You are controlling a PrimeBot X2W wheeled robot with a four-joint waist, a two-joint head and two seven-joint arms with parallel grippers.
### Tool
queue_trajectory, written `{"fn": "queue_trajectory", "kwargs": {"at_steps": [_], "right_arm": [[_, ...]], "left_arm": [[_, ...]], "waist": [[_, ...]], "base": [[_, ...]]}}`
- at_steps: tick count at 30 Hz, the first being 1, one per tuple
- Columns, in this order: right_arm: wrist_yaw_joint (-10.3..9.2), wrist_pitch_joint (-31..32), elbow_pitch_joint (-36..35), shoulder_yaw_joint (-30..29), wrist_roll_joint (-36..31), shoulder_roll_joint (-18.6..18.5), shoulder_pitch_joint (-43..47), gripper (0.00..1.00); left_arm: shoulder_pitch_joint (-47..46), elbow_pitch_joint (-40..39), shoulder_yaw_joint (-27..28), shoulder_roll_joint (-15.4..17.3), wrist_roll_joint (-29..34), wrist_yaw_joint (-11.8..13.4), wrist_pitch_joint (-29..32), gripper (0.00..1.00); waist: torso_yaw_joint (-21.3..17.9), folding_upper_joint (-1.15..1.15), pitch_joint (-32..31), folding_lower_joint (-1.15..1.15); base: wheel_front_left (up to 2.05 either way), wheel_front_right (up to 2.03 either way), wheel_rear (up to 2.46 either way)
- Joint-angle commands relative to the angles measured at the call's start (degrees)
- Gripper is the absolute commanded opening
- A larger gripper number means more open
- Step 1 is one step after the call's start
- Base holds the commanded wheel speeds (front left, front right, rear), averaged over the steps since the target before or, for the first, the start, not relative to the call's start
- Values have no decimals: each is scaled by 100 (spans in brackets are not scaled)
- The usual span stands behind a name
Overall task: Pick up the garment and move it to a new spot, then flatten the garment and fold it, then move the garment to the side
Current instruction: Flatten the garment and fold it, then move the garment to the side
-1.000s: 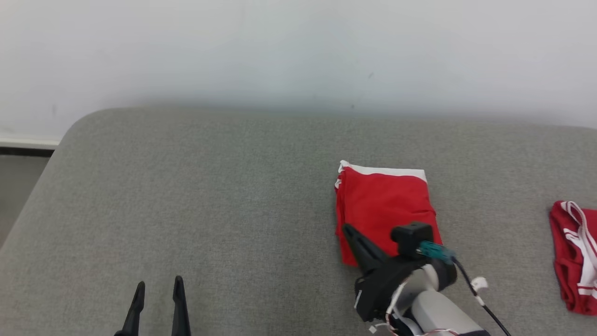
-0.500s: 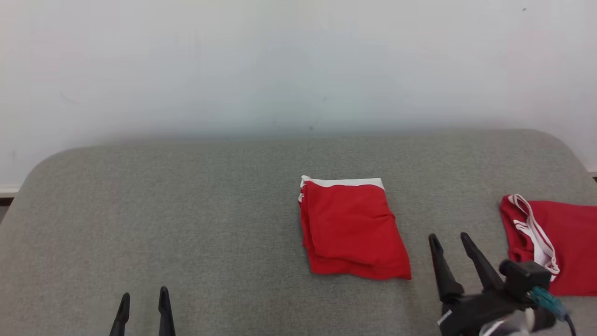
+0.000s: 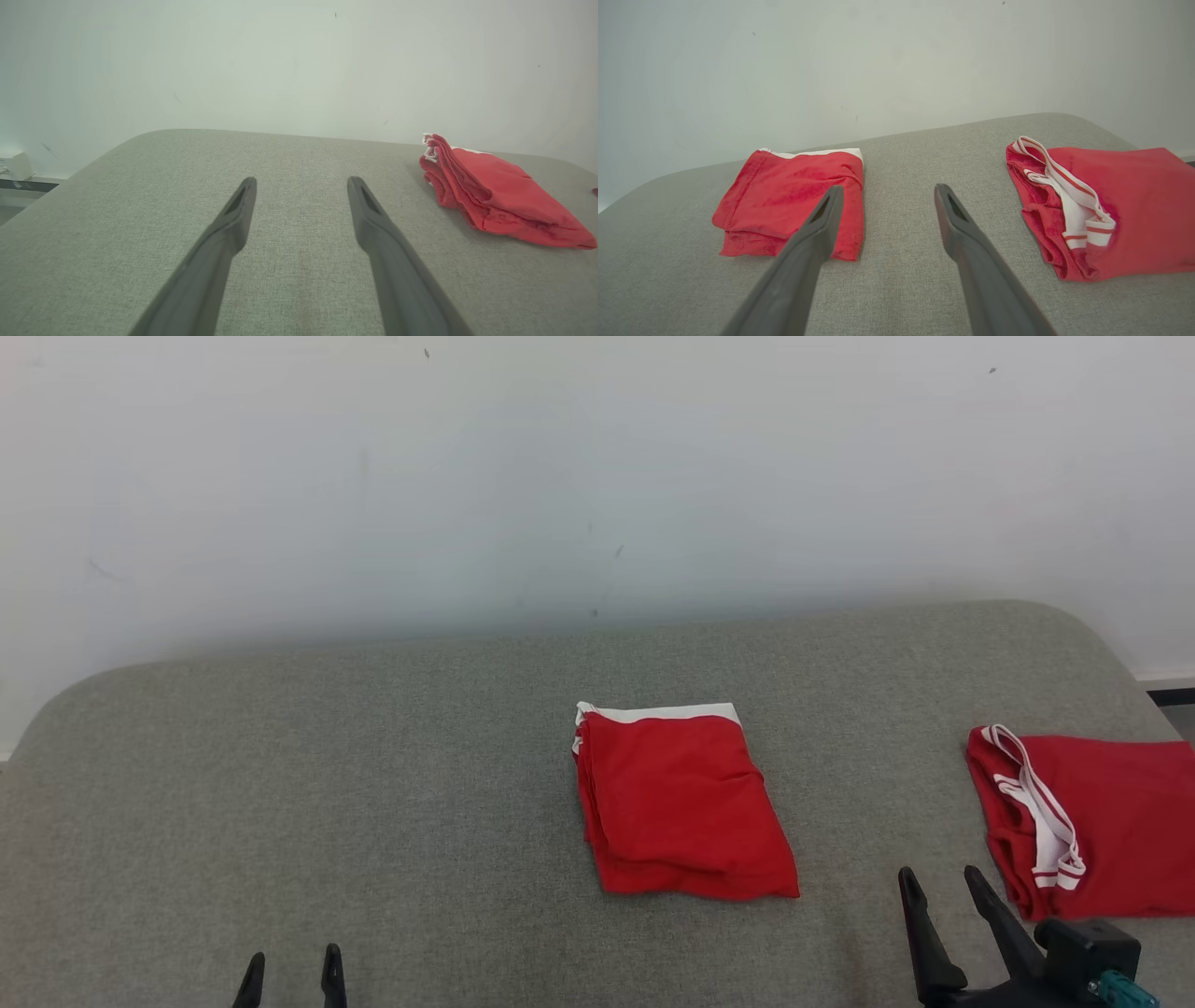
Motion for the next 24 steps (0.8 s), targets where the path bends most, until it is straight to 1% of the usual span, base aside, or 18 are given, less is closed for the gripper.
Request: {"fn": "queue_trajectory", "kwargs": {"at_steps": [1, 6, 12, 24], "right_arm": [[-15, 20, -6, -18, -37, 34, 88, 100], [-15, 50, 6, -11, -36, 81, 156, 100], [-15, 60, -12, 5, 25, 133, 157, 100], [-16, 52, -15, -41, 54, 193, 171, 100]], "left_arm": [[-36, 68, 31, 0, 71, -42, -15, 100], [-169, 204, 130, 0, 150, -133, -16, 100], [-200, 211, 154, 0, 104, -160, -16, 100], [-105, 208, 92, 0, 22, -115, -16, 100]], "waist": [[0, 0, -7, 1], [1, 0, -23, 1], [-6, 0, -13, 1], [39, 0, 53, 1]], "base": [[0, 0, 0], [0, 0, 0], [0, 0, 0], [0, 0, 0]]}}
